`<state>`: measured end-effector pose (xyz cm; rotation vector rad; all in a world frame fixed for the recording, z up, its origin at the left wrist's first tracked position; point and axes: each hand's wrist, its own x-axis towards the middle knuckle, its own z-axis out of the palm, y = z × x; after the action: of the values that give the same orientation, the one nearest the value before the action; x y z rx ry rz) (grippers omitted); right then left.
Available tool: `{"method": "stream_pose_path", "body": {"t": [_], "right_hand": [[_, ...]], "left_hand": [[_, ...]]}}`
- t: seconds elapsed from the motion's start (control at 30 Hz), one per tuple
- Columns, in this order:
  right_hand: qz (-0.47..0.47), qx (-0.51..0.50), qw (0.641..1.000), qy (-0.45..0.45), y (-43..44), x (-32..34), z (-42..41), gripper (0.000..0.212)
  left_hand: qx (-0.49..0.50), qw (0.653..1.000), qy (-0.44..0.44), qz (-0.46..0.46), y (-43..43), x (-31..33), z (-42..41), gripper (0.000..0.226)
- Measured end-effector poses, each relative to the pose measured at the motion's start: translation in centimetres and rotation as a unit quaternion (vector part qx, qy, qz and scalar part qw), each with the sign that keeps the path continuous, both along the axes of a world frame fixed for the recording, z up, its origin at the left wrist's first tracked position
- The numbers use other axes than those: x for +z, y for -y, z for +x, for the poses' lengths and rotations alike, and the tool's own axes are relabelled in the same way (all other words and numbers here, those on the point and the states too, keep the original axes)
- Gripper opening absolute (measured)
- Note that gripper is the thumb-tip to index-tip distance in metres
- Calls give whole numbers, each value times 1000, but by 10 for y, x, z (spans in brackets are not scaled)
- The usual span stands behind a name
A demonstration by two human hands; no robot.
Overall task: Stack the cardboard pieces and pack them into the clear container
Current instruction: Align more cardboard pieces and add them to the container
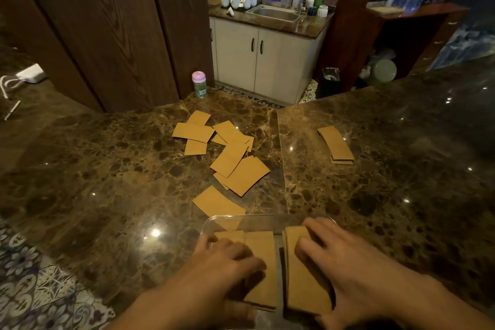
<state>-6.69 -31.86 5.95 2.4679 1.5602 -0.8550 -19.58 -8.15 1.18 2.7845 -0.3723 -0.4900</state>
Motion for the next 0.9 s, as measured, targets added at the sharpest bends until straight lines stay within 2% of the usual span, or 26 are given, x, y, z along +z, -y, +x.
{"method": "stream_pose_path", "body": {"t": [0.1, 0.17, 0.4, 0.67, 0.9], "right_hand": [[-35, 11, 999, 26, -11, -17, -5, 100], [-53, 16, 998, 38, -16, -30, -5, 104], [-69, 19, 995, 67, -19, -52, -7, 112], [-54, -4, 998, 42, -14, -61, -14, 93], [-25, -52, 998, 30, -14, -55, -13, 82]], "left_hand": [[-60, 993, -4, 105, 4, -15, -2, 58], [-56, 990, 15, 132, 4, -22, -3, 57], [-51, 992, 35, 107, 5, -40, -3, 69], [-53, 993, 41, 96, 7, -39, -3, 57], [-45, 991, 21, 127, 7, -39, -4, 74]]}}
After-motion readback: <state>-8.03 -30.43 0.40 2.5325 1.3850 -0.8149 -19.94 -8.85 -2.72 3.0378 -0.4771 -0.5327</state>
